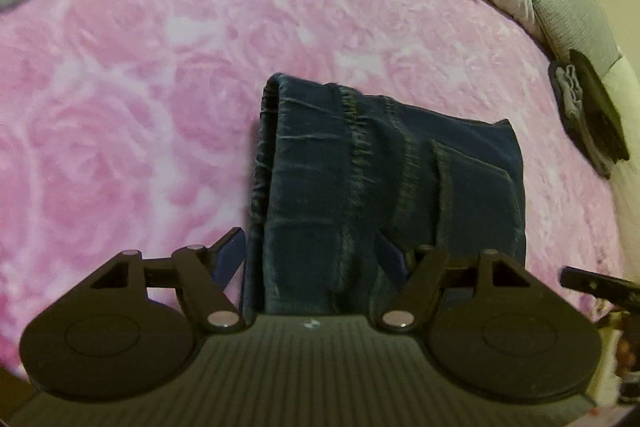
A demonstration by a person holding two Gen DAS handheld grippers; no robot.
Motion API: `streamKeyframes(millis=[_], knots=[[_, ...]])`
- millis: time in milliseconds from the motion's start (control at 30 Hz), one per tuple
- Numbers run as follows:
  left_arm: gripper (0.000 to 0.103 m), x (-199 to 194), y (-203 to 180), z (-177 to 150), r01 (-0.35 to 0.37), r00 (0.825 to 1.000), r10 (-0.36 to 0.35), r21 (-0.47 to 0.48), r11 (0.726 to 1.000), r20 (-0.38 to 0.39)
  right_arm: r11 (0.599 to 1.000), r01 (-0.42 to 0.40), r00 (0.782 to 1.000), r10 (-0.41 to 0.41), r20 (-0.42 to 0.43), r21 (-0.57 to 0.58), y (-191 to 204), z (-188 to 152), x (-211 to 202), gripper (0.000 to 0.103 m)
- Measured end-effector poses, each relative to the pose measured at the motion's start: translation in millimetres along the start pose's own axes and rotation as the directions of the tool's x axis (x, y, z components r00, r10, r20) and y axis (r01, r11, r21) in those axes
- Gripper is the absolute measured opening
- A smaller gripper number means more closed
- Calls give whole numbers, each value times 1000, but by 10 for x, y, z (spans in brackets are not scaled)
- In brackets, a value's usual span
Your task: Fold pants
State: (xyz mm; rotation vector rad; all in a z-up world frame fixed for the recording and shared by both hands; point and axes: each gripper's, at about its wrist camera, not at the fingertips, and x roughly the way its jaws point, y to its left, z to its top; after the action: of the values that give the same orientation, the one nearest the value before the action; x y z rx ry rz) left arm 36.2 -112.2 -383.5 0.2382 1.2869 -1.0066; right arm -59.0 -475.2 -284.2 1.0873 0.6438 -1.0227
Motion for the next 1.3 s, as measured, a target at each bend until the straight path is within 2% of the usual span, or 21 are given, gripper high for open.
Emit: streamKeyframes(millis=[100,233,367,400,433,467,533,633,767,867,1000,1200,1300], knots=[[67,240,204,70,83,996,-84,-42,996,-41,998,-18,1000,19,-7,59,-173,141,257,65],[72,399,354,124,199,978,-202,-65,978,-49,986,-101,993,109,-51,130,-378,255,558,65],[72,484,408,179,254,965,-257,-62,965,-47,969,-187,979,197,-50,160,-529,304,718,64],[72,497,409,192,262,963,-265,-66,963,-45,969,-196,977,206,-53,151,-531,319,727,57],[71,509,391,201,261,964,-264,-68,963,-41,969,-202,976,211,-53,144,-523,328,738,49],[68,512,359,208,255,965,-258,-66,965,-37,962,-226,970,237,-58,153,-512,339,764,28],[54,490,303,216,244,969,-247,-82,966,-30,962,-200,974,216,-66,184,-458,359,806,28],[42,415,195,244,209,976,-213,-87,974,-38,951,-190,977,208,-51,245,-468,360,721,15],[32,251,-4,307,156,986,-160,-85,984,-47,945,-187,979,203,-33,268,-390,448,490,12],[30,115,-270,378,141,989,-144,-60,988,-44,946,-199,978,207,-4,256,-432,610,248,12],[30,9,-788,593,178,984,-178,-28,984,-14,938,-217,976,211,50,270,-735,901,-188,12],[30,214,-2047,1035,227,974,-227,40,973,-7,938,-190,980,162,118,290,-1619,1452,-990,12],[30,519,-2903,1227,263,965,-262,51,964,-15,941,-157,982,117,148,300,-2230,1787,-1447,12]])
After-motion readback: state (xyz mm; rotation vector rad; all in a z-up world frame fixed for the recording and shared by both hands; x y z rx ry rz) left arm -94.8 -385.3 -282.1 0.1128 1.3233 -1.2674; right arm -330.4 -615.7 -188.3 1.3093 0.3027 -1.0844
